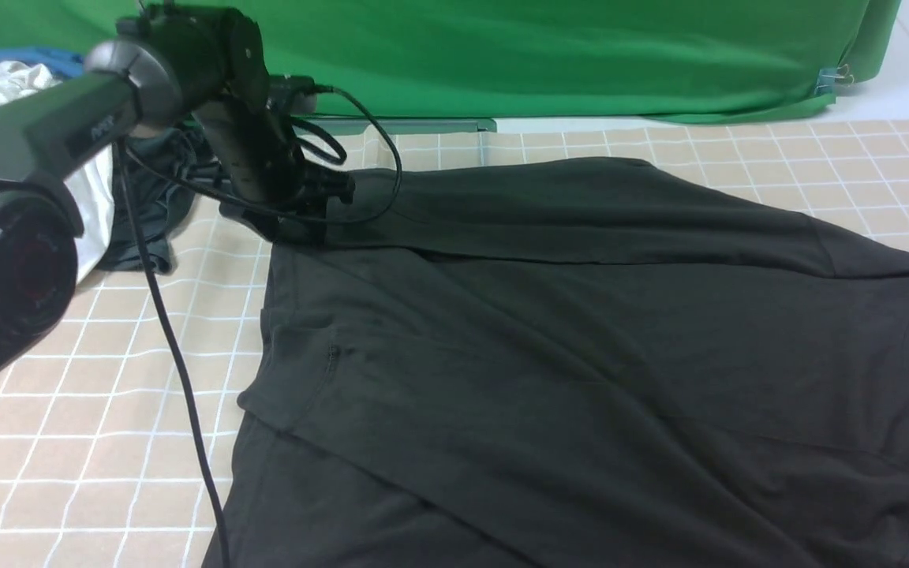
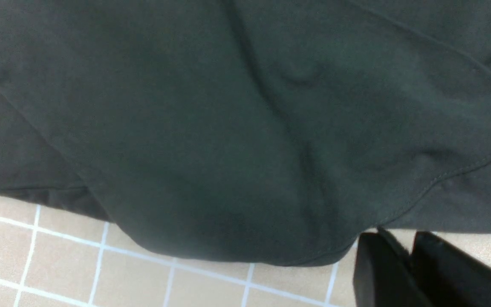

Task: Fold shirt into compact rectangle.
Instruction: 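Grab the top left corner of the dark shirt with the left gripper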

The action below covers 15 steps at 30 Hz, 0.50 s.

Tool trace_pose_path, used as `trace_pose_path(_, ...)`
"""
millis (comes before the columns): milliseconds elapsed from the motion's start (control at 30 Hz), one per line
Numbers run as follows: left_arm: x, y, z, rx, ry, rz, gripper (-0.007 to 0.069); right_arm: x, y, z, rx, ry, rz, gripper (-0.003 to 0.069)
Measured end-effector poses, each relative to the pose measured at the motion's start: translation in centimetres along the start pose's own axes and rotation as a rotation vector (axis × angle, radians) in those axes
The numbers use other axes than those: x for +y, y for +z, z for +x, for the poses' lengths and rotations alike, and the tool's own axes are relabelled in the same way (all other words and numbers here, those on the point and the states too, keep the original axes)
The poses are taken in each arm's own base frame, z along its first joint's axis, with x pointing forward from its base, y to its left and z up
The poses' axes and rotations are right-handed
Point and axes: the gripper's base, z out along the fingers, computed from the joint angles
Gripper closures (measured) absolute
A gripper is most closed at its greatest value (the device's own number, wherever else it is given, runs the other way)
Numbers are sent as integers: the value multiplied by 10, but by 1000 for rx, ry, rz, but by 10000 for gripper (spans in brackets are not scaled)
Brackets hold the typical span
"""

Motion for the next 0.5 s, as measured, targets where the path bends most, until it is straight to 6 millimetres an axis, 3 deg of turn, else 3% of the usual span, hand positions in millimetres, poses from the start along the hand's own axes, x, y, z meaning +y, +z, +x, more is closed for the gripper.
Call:
trace_pose_path(367, 2, 7, -6, -63, 13, -22, 234, 0, 0, 0, -4, 0, 1, 495)
trace_pose_path(500, 2, 11, -6, -67, 34, -20, 336, 0, 0, 0, -4, 0, 1, 494)
